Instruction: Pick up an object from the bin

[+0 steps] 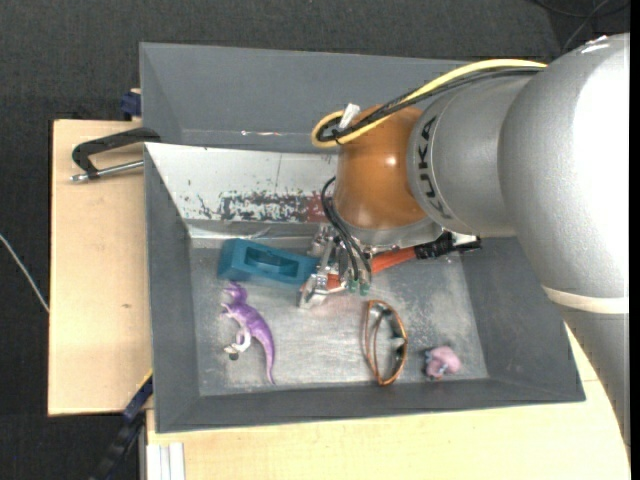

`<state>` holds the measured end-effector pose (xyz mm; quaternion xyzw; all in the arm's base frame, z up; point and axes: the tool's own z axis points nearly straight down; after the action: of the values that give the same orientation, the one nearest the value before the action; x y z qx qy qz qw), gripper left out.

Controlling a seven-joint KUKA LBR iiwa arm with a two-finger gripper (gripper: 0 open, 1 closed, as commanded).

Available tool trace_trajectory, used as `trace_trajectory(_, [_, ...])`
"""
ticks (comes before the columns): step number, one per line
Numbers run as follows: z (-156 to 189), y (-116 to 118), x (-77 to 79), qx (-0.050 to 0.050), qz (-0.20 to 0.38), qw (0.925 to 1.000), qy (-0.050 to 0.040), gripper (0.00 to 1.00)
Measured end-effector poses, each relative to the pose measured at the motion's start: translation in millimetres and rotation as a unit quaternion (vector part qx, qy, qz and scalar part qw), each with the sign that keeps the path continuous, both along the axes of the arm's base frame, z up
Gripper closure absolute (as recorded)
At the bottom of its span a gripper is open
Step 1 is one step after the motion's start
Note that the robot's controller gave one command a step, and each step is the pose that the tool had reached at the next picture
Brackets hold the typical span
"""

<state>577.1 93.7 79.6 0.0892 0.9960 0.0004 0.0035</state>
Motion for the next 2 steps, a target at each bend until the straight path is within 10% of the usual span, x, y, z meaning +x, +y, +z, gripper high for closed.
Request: trace_trajectory(2, [0.0,0.0,0.0,0.000,0.000,1.0000,0.0000,1.00])
